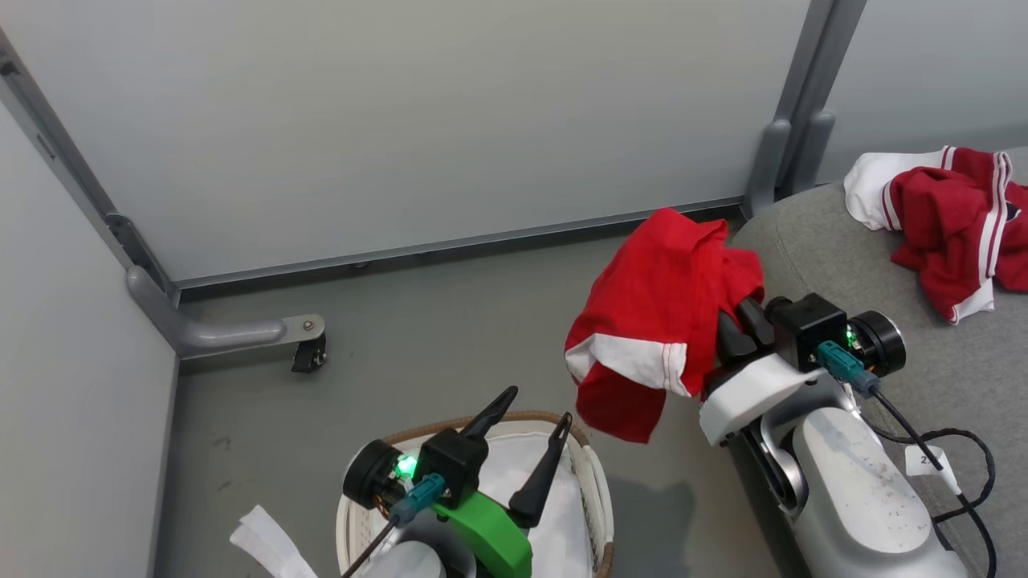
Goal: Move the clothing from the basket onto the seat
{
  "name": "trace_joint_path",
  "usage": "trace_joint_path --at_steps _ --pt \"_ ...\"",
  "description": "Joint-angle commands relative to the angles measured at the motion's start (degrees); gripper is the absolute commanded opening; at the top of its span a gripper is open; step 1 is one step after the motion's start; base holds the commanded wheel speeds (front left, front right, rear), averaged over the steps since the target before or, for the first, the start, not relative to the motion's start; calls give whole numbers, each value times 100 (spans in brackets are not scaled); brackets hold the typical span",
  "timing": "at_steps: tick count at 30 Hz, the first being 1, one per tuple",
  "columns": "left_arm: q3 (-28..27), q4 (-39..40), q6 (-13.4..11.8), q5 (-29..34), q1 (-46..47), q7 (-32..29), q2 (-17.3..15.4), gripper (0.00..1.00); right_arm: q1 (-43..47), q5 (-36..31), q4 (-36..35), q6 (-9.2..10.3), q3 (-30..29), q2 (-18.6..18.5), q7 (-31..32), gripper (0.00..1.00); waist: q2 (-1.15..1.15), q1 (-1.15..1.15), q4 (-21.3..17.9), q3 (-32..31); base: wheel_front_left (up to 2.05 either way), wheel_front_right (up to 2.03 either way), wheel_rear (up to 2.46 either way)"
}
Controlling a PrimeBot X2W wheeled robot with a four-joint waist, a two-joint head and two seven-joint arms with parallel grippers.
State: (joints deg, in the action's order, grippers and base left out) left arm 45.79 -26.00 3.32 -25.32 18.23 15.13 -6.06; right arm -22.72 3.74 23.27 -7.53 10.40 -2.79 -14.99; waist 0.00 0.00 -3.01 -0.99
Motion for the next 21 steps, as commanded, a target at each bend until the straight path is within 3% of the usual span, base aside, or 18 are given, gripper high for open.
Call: trace_joint_path --at_steps 1,8,21 --pt "-104 24 41 50 -117 1 44 100 84 -52 -21 7 -10 -18 -30 0 0 0 -69 35 0 0 0" --pt "-454 86 175 343 -276 0 163 100 -18 -186 -50 7 -165 -39 -30 0 0 0 -467 170 0 0 0" --pt "-766 163 363 807 9 -1 268 100 -272 -263 -261 7 -572 -139 -30 0 0 0 -1700 994 0 0 0"
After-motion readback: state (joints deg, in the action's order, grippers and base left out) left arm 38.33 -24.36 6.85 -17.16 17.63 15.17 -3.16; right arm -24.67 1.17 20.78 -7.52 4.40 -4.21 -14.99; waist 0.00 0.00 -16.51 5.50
